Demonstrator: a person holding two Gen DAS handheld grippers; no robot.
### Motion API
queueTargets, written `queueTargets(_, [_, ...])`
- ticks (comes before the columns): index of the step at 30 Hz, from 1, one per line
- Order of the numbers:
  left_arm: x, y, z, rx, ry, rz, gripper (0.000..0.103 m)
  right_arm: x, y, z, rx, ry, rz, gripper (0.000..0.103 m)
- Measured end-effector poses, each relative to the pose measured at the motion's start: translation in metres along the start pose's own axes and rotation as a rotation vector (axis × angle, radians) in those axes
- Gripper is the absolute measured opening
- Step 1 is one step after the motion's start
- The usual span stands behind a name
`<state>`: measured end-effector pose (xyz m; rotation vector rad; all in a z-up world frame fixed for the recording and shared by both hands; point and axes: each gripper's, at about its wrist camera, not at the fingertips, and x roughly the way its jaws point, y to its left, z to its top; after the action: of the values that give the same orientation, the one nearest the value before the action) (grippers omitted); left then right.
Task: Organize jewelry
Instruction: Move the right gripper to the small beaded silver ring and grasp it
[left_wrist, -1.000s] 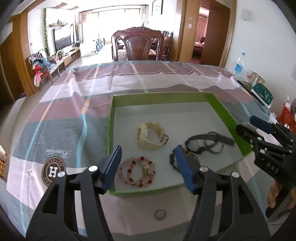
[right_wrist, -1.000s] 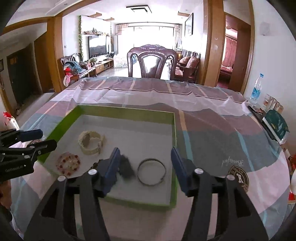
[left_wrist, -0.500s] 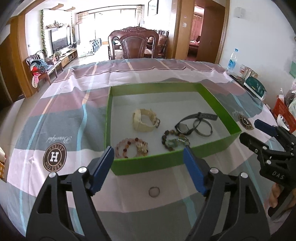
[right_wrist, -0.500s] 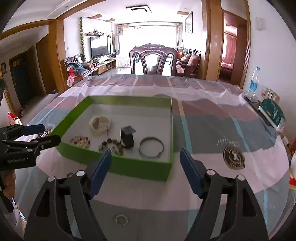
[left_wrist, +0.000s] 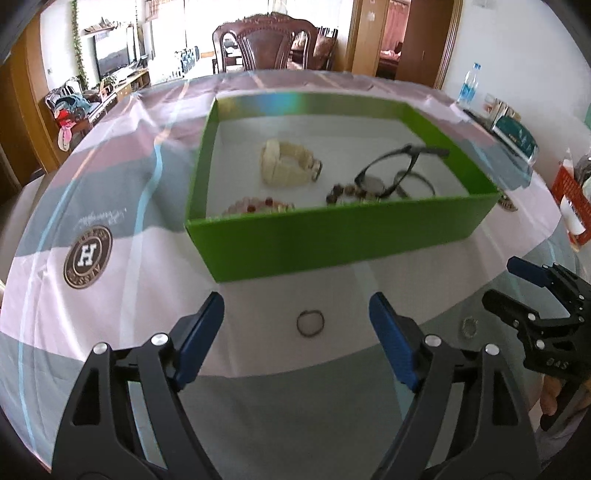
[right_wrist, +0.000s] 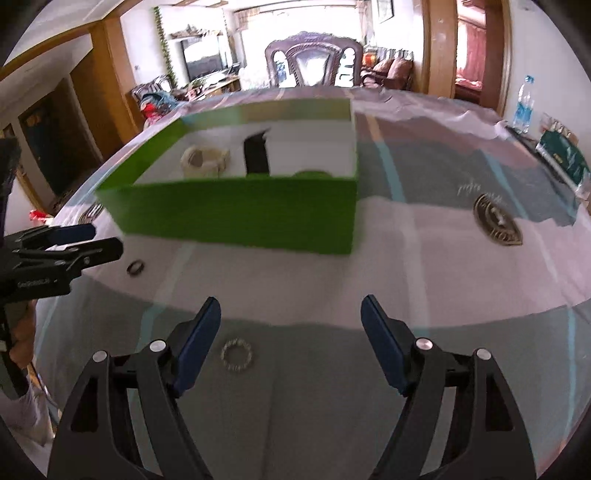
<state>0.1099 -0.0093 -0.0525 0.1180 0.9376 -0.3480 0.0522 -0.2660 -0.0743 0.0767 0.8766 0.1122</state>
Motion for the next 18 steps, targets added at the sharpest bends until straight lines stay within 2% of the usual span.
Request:
queueTargets(7, [0.009, 0.003, -0.006, -0.003, 0.027, 0.002, 0.08, 0.006, 0.021, -0.009, -0.079, 0.04, 0.014, 0.077])
queueTargets(9, [0.01, 0.004, -0.008, -0.003, 0.033, 0.001, 0.08, 0.003, 0.029, -0.015, -0.106, 0.047, 0.021, 0.073])
queueTargets(14, [0.014, 0.007, -0.013, -0.009, 0.049, -0.003, 0.08, 0.006, 0.037, -0.024, -0.126, 0.081, 0.056, 0.032])
queueTargets(17, [0.014, 0.006, -0.016, -0.006, 0.053, -0.008, 0.08, 0.008, 0.037, -0.024, -0.126, 0.081, 0.05, 0.023])
queueTargets(18, [0.014, 0.006, -0.016, -0.005, 0.054, -0.01, 0.08, 0.008, 0.037, -0.024, -0.128, 0.083, 0.054, 0.023])
